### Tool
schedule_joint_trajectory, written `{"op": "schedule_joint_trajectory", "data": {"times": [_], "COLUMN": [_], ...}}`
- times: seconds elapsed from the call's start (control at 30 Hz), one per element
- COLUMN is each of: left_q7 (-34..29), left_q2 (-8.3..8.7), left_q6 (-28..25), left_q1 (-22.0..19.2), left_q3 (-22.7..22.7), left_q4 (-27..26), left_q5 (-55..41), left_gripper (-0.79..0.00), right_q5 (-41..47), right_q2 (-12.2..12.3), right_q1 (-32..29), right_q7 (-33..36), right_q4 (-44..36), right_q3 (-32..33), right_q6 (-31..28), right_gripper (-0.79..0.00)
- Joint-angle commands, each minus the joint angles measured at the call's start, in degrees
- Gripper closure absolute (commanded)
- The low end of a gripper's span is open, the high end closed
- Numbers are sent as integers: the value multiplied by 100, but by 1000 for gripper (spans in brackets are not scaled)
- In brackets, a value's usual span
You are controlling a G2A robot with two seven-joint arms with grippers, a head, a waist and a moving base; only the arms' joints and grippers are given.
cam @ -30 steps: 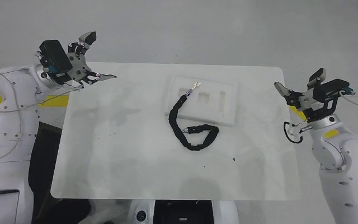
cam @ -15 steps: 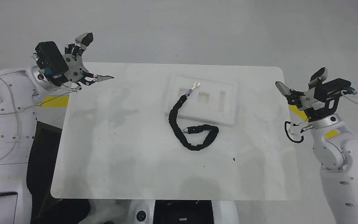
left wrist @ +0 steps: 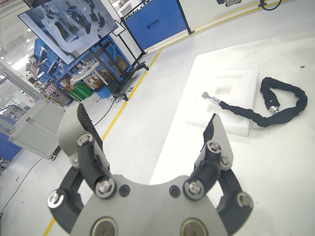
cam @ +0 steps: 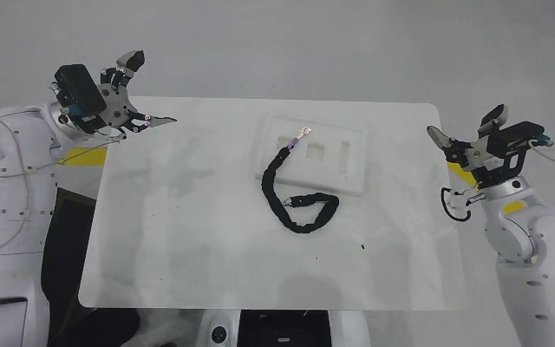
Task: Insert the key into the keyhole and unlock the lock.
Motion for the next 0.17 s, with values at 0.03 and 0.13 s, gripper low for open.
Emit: {"op": "schedule_joint_trajectory", "data": {"times": [0.03,0.13], "left_q7": [0,0], "left_q2": [0,0], "left_q6": [0,0], "left_q1": [0,0], "left_q3": [0,0], "left_q4": [0,0], "left_q5": [0,0], "left_gripper": [-784,-784], "right_q5": [0,0], "right_q2": [0,0], "right_q1": [0,0], "right_q7": [0,0], "right_q4": [0,0], "right_q3": [0,0], "right_q6": [0,0], "right_gripper": [-784,-784]}}
